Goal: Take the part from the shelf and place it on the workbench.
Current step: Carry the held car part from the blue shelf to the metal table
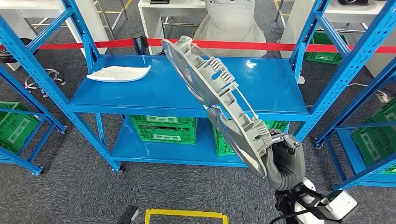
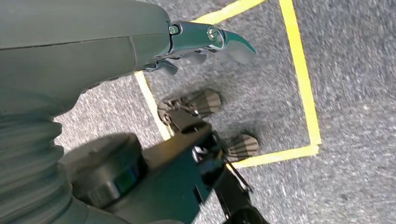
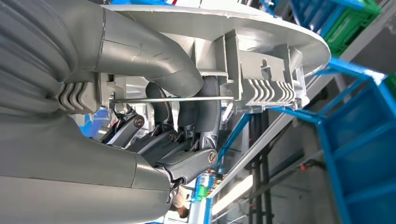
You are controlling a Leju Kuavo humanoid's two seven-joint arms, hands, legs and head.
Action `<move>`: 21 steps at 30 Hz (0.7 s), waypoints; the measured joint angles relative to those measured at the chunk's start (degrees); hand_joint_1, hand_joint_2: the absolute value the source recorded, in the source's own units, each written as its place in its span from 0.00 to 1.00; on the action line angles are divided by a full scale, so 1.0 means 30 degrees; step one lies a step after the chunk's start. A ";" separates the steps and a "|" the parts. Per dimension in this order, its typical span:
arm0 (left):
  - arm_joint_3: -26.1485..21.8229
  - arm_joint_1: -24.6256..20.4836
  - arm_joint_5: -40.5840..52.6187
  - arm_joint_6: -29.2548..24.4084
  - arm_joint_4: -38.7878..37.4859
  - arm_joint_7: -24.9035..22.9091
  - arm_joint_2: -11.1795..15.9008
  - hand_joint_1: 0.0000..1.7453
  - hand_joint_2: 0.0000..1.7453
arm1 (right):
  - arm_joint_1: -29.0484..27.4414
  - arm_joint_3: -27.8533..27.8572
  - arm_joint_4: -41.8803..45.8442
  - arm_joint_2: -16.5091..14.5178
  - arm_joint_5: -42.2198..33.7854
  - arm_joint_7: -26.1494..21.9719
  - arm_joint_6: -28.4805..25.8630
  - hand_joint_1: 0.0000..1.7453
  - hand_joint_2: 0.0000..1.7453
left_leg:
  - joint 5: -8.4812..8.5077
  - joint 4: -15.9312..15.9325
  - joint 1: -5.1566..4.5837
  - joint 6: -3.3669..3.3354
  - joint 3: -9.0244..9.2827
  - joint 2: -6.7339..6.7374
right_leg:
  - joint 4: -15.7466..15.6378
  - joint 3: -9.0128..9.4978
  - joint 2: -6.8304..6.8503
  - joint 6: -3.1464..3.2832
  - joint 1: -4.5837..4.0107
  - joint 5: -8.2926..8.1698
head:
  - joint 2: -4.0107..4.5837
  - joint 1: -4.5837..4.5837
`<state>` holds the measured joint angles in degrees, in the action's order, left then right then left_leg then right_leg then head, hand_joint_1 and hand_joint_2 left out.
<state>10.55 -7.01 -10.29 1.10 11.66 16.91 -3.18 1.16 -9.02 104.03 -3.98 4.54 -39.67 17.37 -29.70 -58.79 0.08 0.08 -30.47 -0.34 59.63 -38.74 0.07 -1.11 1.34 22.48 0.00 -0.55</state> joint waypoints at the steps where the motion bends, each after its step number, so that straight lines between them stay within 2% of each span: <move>1: -0.0009 0.0001 0.0000 -0.0004 0.0000 0.0009 0.0006 0.00 1.00 | 0.0020 -0.0004 -0.0002 0.0000 -0.0024 0.0004 0.0007 1.00 1.00 | 0.0206 0.0070 0.0025 -0.0167 -0.0116 0.0021 | 0.0272 -0.0156 -0.0014 -0.0095 0.0023 0.0327 | 0.0000 0.0018; 2: -0.0022 -0.0003 0.0000 -0.0004 0.0000 0.0024 0.0009 0.00 1.00 | 0.0035 -0.0005 -0.0004 0.0000 -0.0042 0.0009 0.0009 1.00 1.00 | 0.0432 0.0137 0.0063 -0.0302 -0.0279 0.0043 | 0.0912 -0.0427 -0.0027 -0.0167 0.0030 0.0959 | 0.0000 0.0053; 4: -0.0075 0.0009 -0.0002 -0.0004 0.0002 0.0047 0.0016 0.00 1.00 | 0.0051 -0.0009 -0.0016 0.0000 -0.0060 0.0020 0.0011 1.00 1.00 | 0.0809 0.0138 0.0052 -0.0466 -0.0721 0.0061 | 0.3227 -0.1172 -0.0032 -0.0260 0.0020 0.2761 | 0.0000 0.0137; 5: -0.0100 0.0028 -0.0002 -0.0004 -0.0002 0.0053 0.0011 0.00 1.00 | 0.0055 -0.0009 -0.0036 0.0000 -0.0066 0.0026 0.0009 1.00 1.00 | 0.0974 0.0110 0.0021 -0.0492 -0.0968 0.0064 | 0.4368 -0.1430 -0.0032 -0.0286 0.0003 0.3407 | 0.0000 0.0157; 6: -0.0124 0.0045 -0.0002 -0.0004 -0.0005 0.0056 0.0005 0.00 1.00 | 0.0055 -0.0009 -0.0066 0.0000 -0.0067 0.0035 0.0007 1.00 1.00 | 0.1127 0.0064 -0.0011 -0.0506 -0.1216 0.0065 | 0.5051 -0.1431 -0.0032 -0.0280 -0.0022 0.3714 | 0.0000 0.0164; 7: -0.0137 0.0054 -0.0002 -0.0004 -0.0009 0.0062 0.0004 0.00 1.00 | 0.0056 -0.0009 -0.0097 0.0000 -0.0069 0.0049 0.0006 1.00 1.00 | 0.1265 0.0007 -0.0037 -0.0501 -0.1452 0.0064 | 0.5013 -0.1054 -0.0031 -0.0233 -0.0059 0.3660 | 0.0000 0.0173; 8: -0.0148 0.0057 -0.0002 -0.0004 -0.0011 0.0066 0.0004 0.00 1.00 | 0.0058 -0.0009 -0.0120 0.0000 -0.0069 0.0064 0.0004 1.00 1.00 | 0.1389 -0.0054 -0.0062 -0.0484 -0.1666 0.0058 | 0.4242 -0.0292 -0.0030 -0.0146 -0.0106 0.3357 | 0.0000 0.0184; 10: -0.0177 0.0049 0.0000 -0.0006 -0.0005 0.0069 -0.0013 0.00 1.00 | 0.0101 -0.0011 -0.0139 0.0000 -0.0064 0.0086 0.0002 1.00 1.00 | 0.1613 -0.0161 -0.0116 -0.0402 -0.1980 0.0043 | 0.1600 0.1736 -0.0016 0.0135 -0.0260 0.2866 | 0.0000 0.0195; 11: -0.0202 0.0046 0.0015 -0.0011 -0.0004 0.0069 -0.0024 0.00 1.00 | 0.0137 -0.0013 -0.0139 0.0000 -0.0058 0.0085 -0.0004 1.00 1.00 | 0.1707 -0.0182 -0.0129 -0.0328 -0.2062 0.0042 | 0.0623 0.2384 -0.0006 0.0270 -0.0353 0.2724 | 0.0000 0.0186; 12: -0.0230 0.0039 0.0037 -0.0018 -0.0002 0.0073 -0.0036 0.00 1.00 | 0.0184 -0.0015 -0.0140 0.0000 -0.0053 0.0084 -0.0015 1.00 1.00 | 0.1795 -0.0200 -0.0132 -0.0233 -0.2114 0.0043 | 0.0042 0.2712 0.0004 0.0401 -0.0432 0.2728 | 0.0000 0.0186; 13: -0.0255 0.0038 0.0060 -0.0024 0.0000 0.0088 -0.0053 0.00 1.00 | 0.0221 -0.0016 -0.0142 0.0000 -0.0047 0.0084 -0.0031 1.00 1.00 | 0.1881 -0.0173 -0.0125 -0.0116 -0.2138 0.0048 | -0.0080 0.2693 0.0008 0.0495 -0.0494 0.2721 | 0.0000 0.0180; 15: -0.0286 0.0040 0.0100 -0.0018 -0.0002 0.0128 -0.0057 0.00 1.00 | 0.0276 -0.0018 -0.0144 0.0000 -0.0044 0.0082 -0.0056 1.00 1.00 | 0.1990 -0.0167 -0.0112 0.0116 -0.2191 0.0044 | -0.0297 0.2596 0.0018 0.0717 -0.0433 0.2470 | 0.0000 0.0211; 16: -0.0293 0.0049 0.0115 -0.0011 -0.0002 0.0153 -0.0055 0.00 1.00 | 0.0291 -0.0020 -0.0144 -0.0002 -0.0044 0.0084 -0.0062 1.00 1.00 | 0.1800 -0.0341 -0.0107 0.0222 -0.2297 0.0037 | -0.0381 0.2533 0.0033 0.0841 -0.0371 0.2303 | 0.0000 0.0197; 17: -0.0299 0.0057 0.0139 -0.0006 -0.0004 0.0169 -0.0048 0.00 1.00 | 0.0299 -0.0024 -0.0144 -0.0005 -0.0042 0.0084 -0.0062 1.00 1.00 | 0.1334 -0.0854 -0.0086 0.0326 -0.2507 0.0030 | -0.0460 0.2448 0.0054 0.0948 -0.0293 0.2121 | 0.0000 0.0158; 19: -0.0302 0.0070 0.0184 -0.0004 -0.0007 0.0210 -0.0033 0.00 1.00 | 0.0296 -0.0033 -0.0155 -0.0029 -0.0038 0.0084 -0.0065 1.00 1.00 | -0.0222 -0.2992 0.0042 0.0541 -0.3257 0.0025 | -0.0487 0.2187 0.0076 0.1045 -0.0246 0.1859 | 0.0000 0.0047; 20: -0.0302 0.0080 0.0204 -0.0004 -0.0013 0.0233 -0.0027 0.00 1.00 | 0.0290 -0.0036 -0.0171 -0.0040 -0.0035 0.0084 -0.0080 1.00 1.00 | -0.0879 -0.4194 0.0122 0.0659 -0.3615 0.0028 | -0.0480 0.2044 0.0082 0.1022 -0.0234 0.1752 | 0.0000 0.0007; 21: -0.0304 0.0097 0.0215 -0.0006 -0.0018 0.0264 -0.0016 0.00 1.00 | 0.0290 -0.0038 -0.0197 -0.0049 -0.0031 0.0087 -0.0095 1.00 1.00 | -0.1223 -0.5009 0.0198 0.0766 -0.3779 0.0032 | -0.0467 0.1907 0.0090 0.0974 -0.0214 0.1656 | 0.0000 -0.0011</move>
<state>9.63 -6.72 -9.64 1.09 11.61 17.70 -3.23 2.03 -9.14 103.44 -4.13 4.44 -39.41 17.08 -33.37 -73.82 0.68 2.38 -41.81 -0.24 58.23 -33.02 0.34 1.81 0.69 27.45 0.00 -0.58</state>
